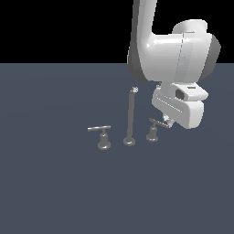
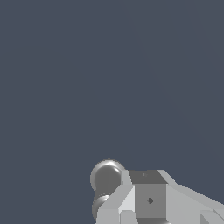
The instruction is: Turn on the faucet by rotating a designated handle.
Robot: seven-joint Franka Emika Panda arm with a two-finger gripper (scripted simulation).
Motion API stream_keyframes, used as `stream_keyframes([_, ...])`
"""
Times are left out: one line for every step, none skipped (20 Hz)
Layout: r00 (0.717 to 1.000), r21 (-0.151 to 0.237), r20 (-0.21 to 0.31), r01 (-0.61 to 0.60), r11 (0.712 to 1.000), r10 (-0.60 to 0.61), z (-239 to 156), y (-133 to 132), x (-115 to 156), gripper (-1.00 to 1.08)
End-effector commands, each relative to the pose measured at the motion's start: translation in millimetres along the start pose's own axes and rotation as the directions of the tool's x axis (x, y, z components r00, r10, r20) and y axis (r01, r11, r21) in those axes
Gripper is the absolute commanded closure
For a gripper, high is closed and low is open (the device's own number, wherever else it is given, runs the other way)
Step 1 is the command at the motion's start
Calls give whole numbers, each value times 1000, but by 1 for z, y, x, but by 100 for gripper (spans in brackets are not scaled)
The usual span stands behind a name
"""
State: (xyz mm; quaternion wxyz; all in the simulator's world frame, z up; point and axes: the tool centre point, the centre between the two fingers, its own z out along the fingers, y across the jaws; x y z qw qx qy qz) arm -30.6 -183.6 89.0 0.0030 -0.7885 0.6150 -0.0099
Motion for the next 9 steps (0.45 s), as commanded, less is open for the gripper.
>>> stream_keyframes([1000, -8, 7, 2, 1000, -2, 0, 8, -11, 108])
stream_keyframes([1000, -10, 8, 2, 1000, -2, 0, 11, -14, 108])
stream_keyframes([1000, -11, 9, 1, 1000, -1, 0, 13, -17, 108])
stream_keyframes([1000, -12, 9, 1, 1000, -1, 0, 16, -19, 108])
stream_keyframes([1000, -13, 10, 0, 1000, 0, 0, 18, -22, 108])
stream_keyframes([1000, -14, 10, 0, 1000, 1, -1, 21, -25, 108])
stream_keyframes([1000, -15, 11, -1, 1000, 1, -1, 23, -28, 108])
stream_keyframes([1000, -17, 12, -2, 1000, 2, -1, 26, -30, 108])
stream_keyframes([1000, -17, 12, -2, 1000, 2, -1, 26, -30, 108])
